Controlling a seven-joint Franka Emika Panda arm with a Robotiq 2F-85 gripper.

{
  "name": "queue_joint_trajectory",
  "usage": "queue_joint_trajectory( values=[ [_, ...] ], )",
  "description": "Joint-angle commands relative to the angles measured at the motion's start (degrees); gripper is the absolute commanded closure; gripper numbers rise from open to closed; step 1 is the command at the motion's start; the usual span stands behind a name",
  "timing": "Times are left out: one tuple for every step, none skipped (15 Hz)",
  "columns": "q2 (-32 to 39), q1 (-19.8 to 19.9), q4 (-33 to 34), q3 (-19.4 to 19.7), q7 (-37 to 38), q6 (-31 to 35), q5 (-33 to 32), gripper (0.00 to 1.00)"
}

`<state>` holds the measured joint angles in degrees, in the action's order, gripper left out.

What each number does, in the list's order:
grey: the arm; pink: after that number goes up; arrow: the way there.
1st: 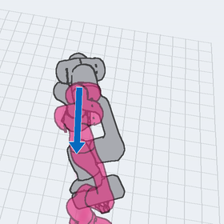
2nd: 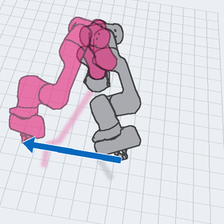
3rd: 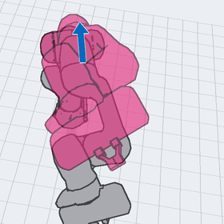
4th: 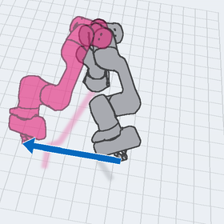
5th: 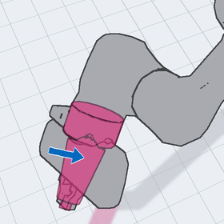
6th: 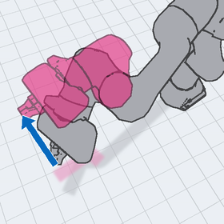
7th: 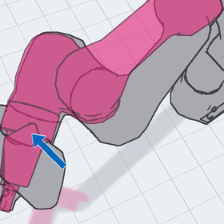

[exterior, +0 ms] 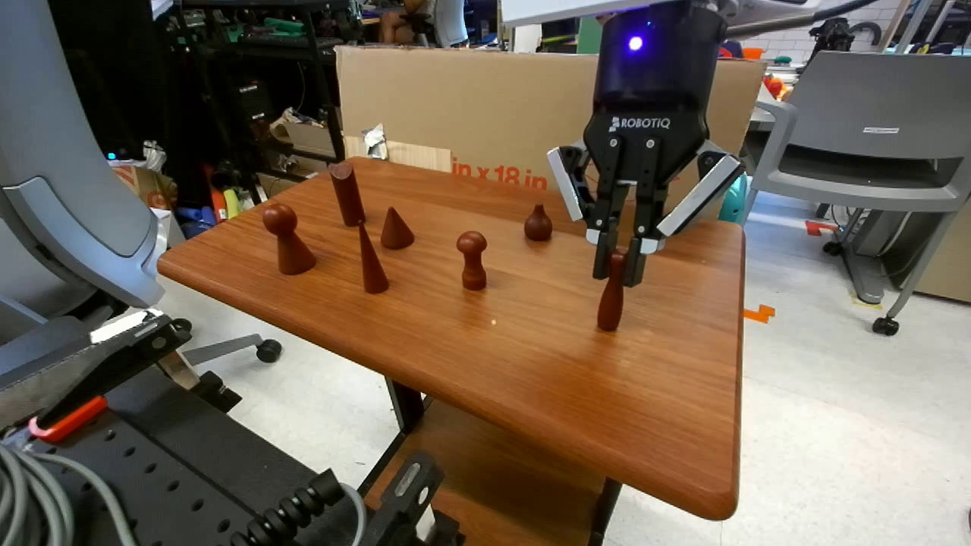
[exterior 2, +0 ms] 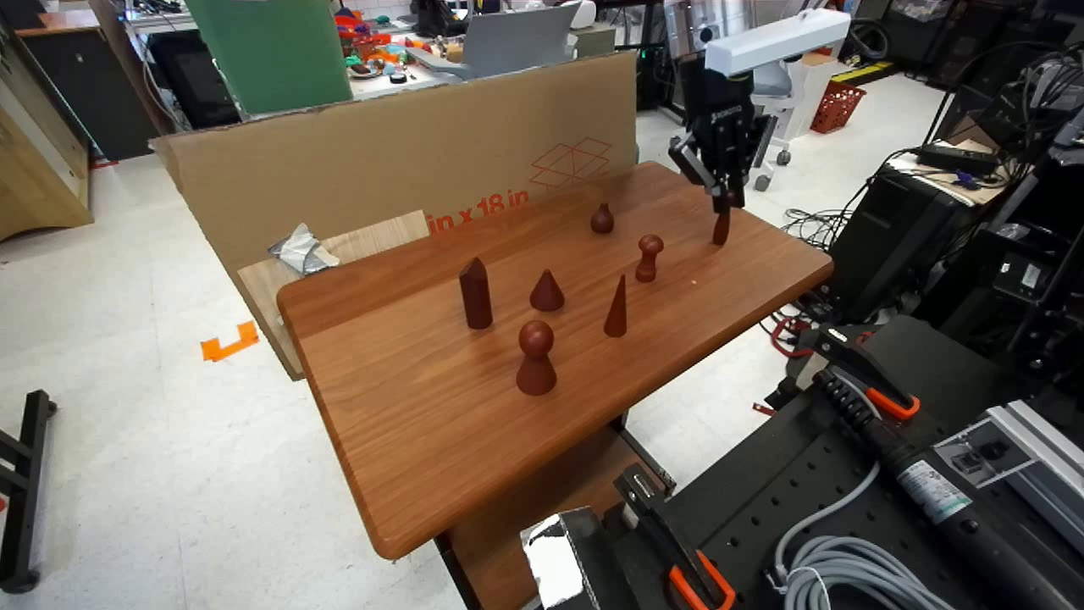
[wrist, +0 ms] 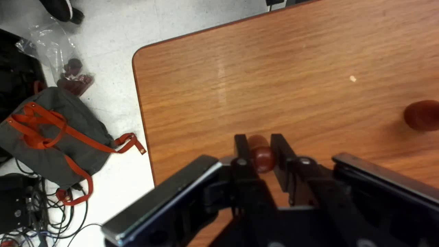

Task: Move the object on the right to the front

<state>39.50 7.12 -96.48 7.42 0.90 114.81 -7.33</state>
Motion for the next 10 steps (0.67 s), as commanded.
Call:
queue_joint_trajectory(
  values=[
    [-0.5, -0.2, -1.9, 0.5, 1.0, -1.6, -0.4, 0.95],
    [-0.5, -0.4, -2.2, 0.6, 1.3, -1.9, -0.7, 0.95],
    [-0.7, -0.6, -2.8, 0.7, 1.5, -1.9, -1.0, 0.95],
    [-0.9, -0.8, -3.4, 0.7, 1.6, -1.7, -1.3, 0.95],
    [-1.3, -1.0, -4.2, 0.7, 1.8, -1.2, -1.5, 0.95],
    [-1.8, -1.2, -5.0, 0.7, 1.9, -0.6, -1.8, 0.95],
    [-2.1, -1.2, -5.6, 0.7, 2.1, -0.3, -1.7, 0.95],
    [-2.3, -1.2, -5.9, 0.7, 1.9, -0.5, -1.7, 0.95],
    [-2.5, -1.2, -6.2, 0.6, 2.0, -0.6, -1.6, 0.95],
    [-3.0, -1.1, -6.8, 0.6, 1.8, -0.5, -1.6, 0.95]
  ],
)
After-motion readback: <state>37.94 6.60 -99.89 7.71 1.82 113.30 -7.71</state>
